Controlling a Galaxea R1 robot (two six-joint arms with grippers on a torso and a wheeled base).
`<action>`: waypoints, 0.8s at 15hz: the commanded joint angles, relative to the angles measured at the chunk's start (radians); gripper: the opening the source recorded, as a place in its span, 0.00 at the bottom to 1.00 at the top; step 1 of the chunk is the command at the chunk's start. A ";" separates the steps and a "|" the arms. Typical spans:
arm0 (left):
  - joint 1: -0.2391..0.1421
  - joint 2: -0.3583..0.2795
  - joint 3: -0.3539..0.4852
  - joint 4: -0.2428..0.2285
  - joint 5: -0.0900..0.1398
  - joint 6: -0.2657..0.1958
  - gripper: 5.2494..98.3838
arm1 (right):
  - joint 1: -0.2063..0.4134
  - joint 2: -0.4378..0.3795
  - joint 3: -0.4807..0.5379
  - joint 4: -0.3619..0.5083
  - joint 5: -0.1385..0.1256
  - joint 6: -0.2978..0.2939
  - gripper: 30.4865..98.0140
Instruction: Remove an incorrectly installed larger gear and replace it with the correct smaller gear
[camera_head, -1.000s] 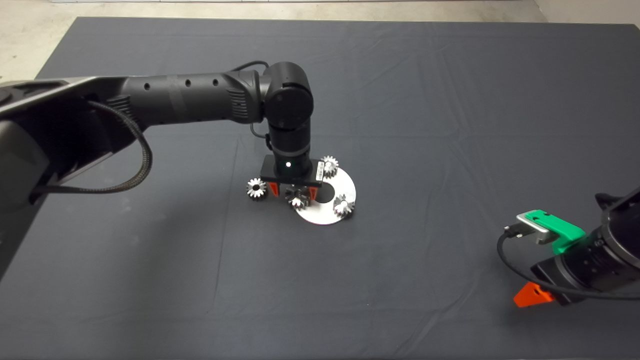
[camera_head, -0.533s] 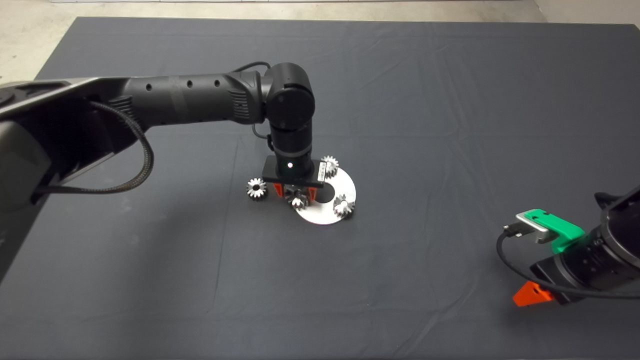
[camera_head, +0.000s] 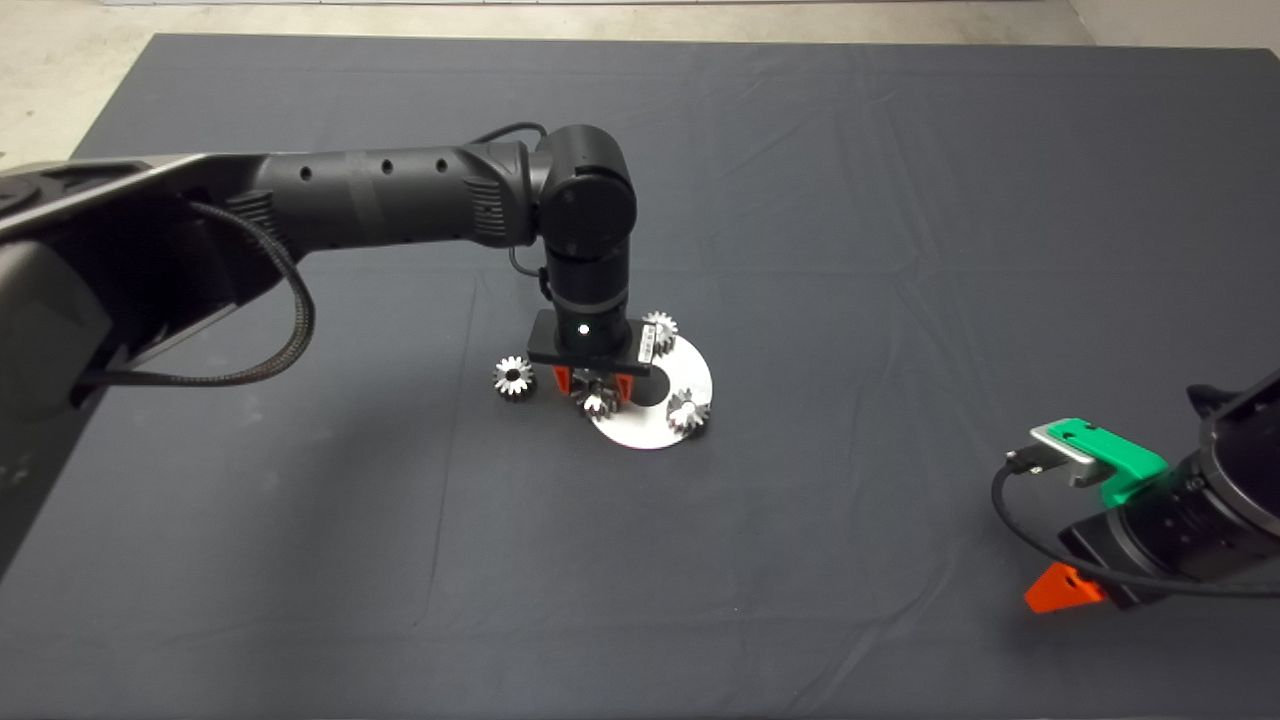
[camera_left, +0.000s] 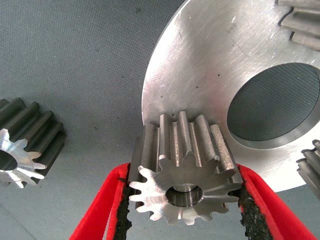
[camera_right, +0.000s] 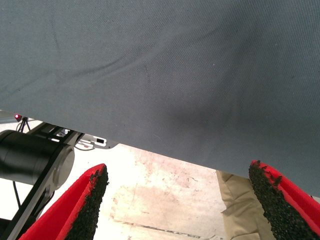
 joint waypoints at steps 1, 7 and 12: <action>-0.019 0.005 -0.006 0.004 0.056 0.009 0.41 | 0.018 0.004 0.000 0.036 -0.090 0.005 0.65; -0.022 0.002 -0.049 0.002 0.057 0.046 0.36 | 0.018 0.020 0.000 0.037 -0.088 0.009 0.65; -0.120 -0.001 -0.038 -0.045 0.059 0.050 0.34 | 0.018 0.023 -0.015 0.036 -0.087 0.009 0.65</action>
